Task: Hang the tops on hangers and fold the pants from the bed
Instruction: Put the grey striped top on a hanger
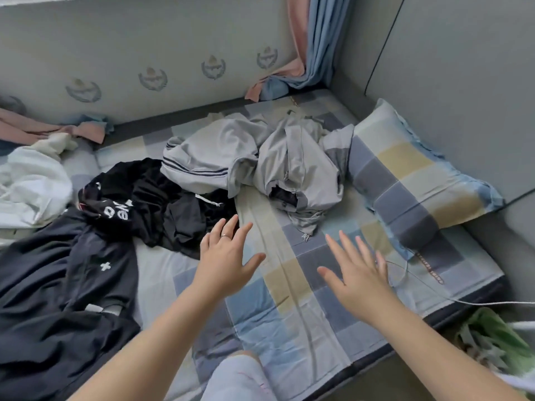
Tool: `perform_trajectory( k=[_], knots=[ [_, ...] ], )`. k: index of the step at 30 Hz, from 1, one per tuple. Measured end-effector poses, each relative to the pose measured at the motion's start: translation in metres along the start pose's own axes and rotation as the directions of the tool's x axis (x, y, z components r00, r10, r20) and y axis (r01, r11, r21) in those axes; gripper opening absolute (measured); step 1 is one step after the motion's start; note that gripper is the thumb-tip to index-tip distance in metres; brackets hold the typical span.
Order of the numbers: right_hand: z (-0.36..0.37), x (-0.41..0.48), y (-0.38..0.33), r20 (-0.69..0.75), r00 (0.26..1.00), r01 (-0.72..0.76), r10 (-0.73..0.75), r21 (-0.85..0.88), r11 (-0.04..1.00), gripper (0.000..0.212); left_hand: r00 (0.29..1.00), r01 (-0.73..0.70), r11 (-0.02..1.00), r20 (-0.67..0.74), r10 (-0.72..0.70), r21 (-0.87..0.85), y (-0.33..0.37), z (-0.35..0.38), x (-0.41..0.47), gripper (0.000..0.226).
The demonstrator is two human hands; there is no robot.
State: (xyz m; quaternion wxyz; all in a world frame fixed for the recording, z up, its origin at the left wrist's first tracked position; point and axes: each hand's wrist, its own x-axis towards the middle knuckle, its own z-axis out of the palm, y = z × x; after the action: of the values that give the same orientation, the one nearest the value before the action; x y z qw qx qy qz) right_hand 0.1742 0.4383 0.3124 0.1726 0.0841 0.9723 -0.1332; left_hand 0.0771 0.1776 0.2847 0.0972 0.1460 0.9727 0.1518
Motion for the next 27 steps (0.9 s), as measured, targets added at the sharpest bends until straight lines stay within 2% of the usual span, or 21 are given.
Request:
perform_trajectory(
  k=[8, 15, 21, 25, 27],
  knots=[
    [0.088, 0.194, -0.017, 0.066, 0.989, -0.133, 0.131, 0.026, 0.991, 0.067, 0.988, 0.020, 1.000, 0.155, -0.020, -0.003, -0.114, 0.100, 0.153, 0.074],
    [0.163, 0.359, 0.020, 0.039, 0.981, -0.189, 0.190, -0.028, 0.982, 0.074, 0.971, -0.069, 0.995, 0.236, 0.049, 0.076, -0.156, 0.210, 0.286, 0.081],
    [0.194, 0.481, 0.084, -0.078, 0.964, -0.262, 0.253, -0.147, 0.954, 0.086, 0.968, -0.186, 0.982, 0.176, 0.178, 0.029, -0.131, 0.290, 0.390, 0.086],
    [0.203, 0.546, 0.126, -0.150, 0.951, -0.289, 0.270, -0.129, 0.949, 0.091, 0.986, -0.130, 0.991, 0.106, 0.128, 0.008, -0.113, 0.327, 0.453, 0.084],
    [0.205, 0.576, 0.139, -0.122, 0.957, -0.275, 0.264, -0.093, 0.957, 0.090, 0.993, -0.106, 0.994, 0.051, 0.107, -0.026, -0.103, 0.335, 0.487, 0.088]
  ],
)
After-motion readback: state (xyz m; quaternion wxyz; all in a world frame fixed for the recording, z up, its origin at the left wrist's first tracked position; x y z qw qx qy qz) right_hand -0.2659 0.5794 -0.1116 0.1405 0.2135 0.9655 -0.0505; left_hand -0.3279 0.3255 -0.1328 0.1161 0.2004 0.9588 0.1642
